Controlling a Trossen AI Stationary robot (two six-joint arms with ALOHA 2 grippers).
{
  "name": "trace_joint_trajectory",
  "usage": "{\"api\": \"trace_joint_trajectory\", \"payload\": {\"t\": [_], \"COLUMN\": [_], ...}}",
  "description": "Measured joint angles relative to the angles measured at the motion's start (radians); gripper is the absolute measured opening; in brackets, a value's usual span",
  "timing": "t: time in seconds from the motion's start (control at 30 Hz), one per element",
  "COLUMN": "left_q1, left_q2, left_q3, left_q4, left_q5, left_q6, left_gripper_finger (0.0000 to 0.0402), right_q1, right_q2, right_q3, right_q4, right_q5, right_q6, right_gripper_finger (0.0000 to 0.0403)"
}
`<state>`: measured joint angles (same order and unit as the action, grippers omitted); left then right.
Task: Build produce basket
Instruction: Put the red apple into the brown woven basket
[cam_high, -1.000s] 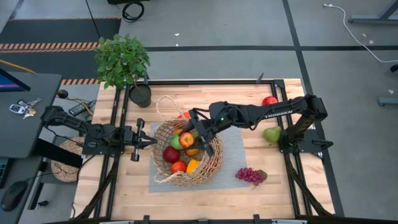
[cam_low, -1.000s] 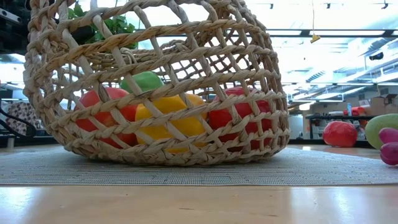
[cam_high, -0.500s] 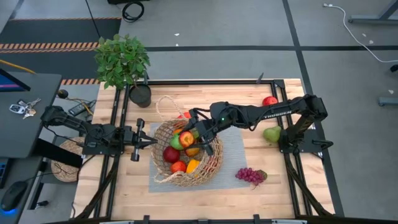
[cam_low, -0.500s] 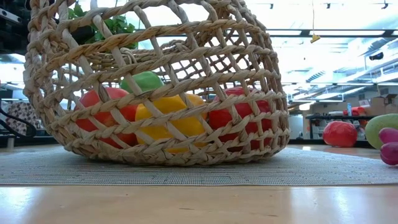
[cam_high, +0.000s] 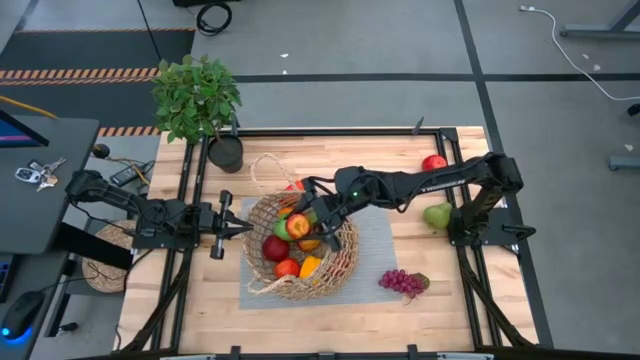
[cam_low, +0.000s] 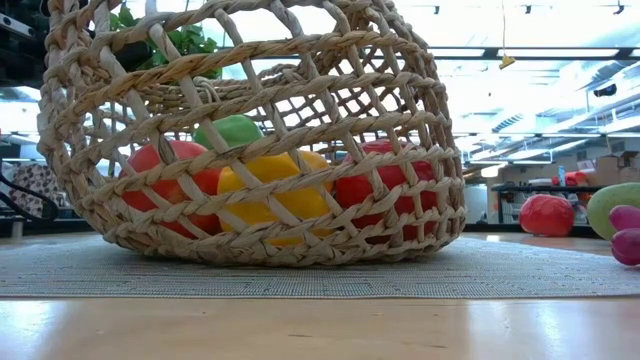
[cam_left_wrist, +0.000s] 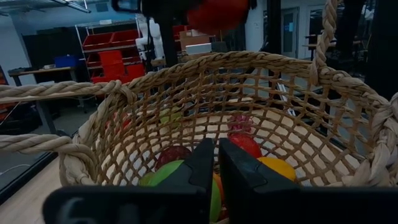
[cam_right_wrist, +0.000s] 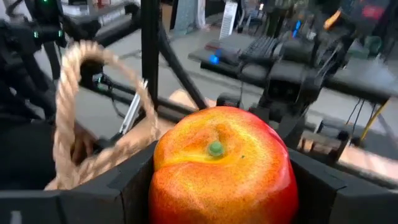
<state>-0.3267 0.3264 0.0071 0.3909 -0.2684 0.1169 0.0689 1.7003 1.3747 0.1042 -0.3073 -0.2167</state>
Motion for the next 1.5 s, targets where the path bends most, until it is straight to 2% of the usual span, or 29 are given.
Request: {"api": "trace_joint_trajectory", "payload": {"t": [0.9, 1.27, 1.5], "left_q1": [0.000, 0.000, 0.000], "left_q2": [0.000, 0.000, 0.000], "left_q3": [0.000, 0.000, 0.000], "left_q4": [0.000, 0.000, 0.000], "left_q5": [0.000, 0.000, 0.000], "left_q6": [0.000, 0.000, 0.000], "left_gripper_finger": [0.0031, 0.0029, 0.0033], "right_q1": [0.003, -0.051, -0.060], "right_q2": [-0.005, -0.003, -0.001], "right_q3": [-0.001, -0.001, -0.001], "right_q4": [-0.024, -0.068, -0.032], "right_q5": [0.026, 0.047, 0.046], "right_q6": [-0.026, -0.039, -0.037], "right_gripper_finger": [0.0275, 0.0275, 0.0275]}}
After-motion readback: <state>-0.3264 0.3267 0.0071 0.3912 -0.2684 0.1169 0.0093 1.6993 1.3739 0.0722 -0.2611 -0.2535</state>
